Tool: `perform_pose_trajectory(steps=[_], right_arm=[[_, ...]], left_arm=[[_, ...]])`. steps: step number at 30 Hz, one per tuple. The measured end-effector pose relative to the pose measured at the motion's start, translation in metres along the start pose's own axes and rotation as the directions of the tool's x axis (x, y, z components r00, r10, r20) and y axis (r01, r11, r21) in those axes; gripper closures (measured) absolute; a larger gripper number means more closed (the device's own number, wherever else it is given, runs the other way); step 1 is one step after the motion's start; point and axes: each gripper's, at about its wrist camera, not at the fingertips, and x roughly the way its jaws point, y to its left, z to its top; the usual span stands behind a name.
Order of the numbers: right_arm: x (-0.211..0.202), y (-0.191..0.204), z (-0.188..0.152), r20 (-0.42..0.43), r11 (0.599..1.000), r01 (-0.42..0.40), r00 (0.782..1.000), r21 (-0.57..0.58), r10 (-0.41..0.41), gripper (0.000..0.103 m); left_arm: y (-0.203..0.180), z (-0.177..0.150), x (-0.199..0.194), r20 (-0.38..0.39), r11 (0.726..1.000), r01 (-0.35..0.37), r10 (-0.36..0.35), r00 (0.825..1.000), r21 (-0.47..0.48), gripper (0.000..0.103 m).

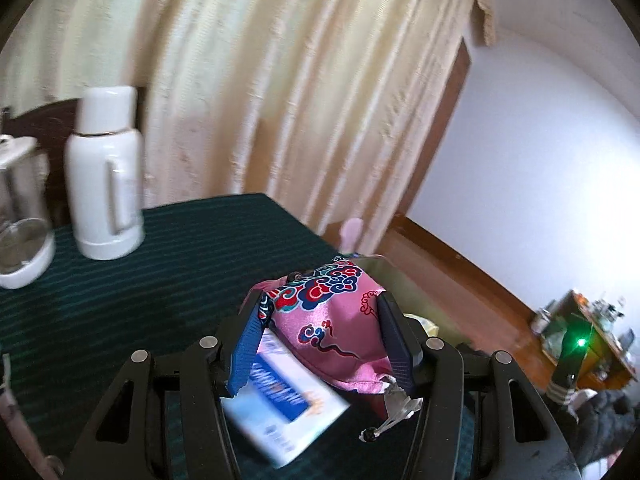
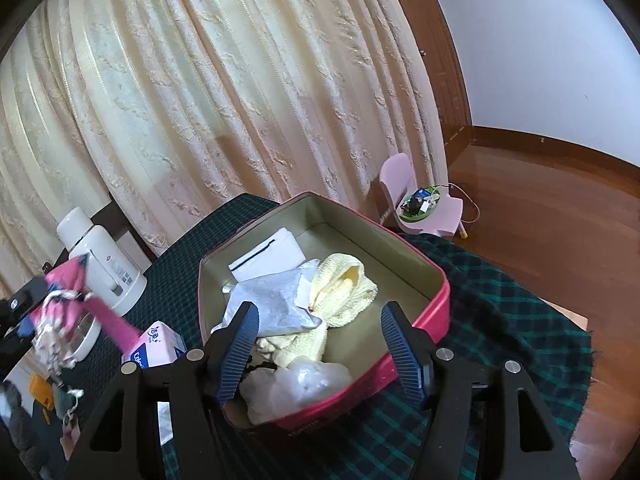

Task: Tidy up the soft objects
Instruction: 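Carry the pink printed pouch over the tin box and release it with the left gripper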

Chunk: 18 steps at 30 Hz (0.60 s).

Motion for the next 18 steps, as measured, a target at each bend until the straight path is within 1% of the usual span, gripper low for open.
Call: perform_pose_trajectory(steps=[6,10,14,15,16,17,18], right_arm=[[-0.002,-0.003,-0.002,-0.004,1.000,0.004,1.000,0.003,-0.004,0.036],[-0.001,-0.006,-0.007,-0.017,1.000,0.004,1.000,0.012,-0.004,0.036],[-0.003,-0.009,-0.011,-0.023,1.000,0.009,1.000,0.021,-0.009,0.036],[-0.003,-0.010,-0.012,-0.023,1.000,0.011,1.000,0.022,-0.011,0.036],[-0.004,-0.010,-0.012,-0.023,1.000,0.012,1.000,0.023,-0.012,0.036],[-0.004,-0.010,-0.012,-0.024,1.000,0.013,1.000,0.023,-0.012,0.036],[-0.004,-0.011,-0.012,-0.025,1.000,0.019,1.000,0.023,-0.018,0.036]], left_arm=[[-0.028,0.003,0.038,-0.055,0.996,0.082,-0.081,0.995,0.016,0.046],[-0.049,0.003,0.062,-0.088,0.990,0.128,-0.123,0.988,0.051,0.046],[-0.063,-0.002,0.080,-0.114,0.983,0.174,-0.166,0.980,0.062,0.046],[-0.067,-0.003,0.085,-0.119,0.977,0.202,-0.194,0.974,0.064,0.043],[-0.071,-0.004,0.088,-0.123,0.974,0.217,-0.208,0.970,0.066,0.038],[-0.074,-0.005,0.090,-0.125,0.972,0.226,-0.217,0.968,0.064,0.033],[-0.076,-0.004,0.092,-0.128,0.970,0.234,-0.226,0.966,0.057,0.030]])
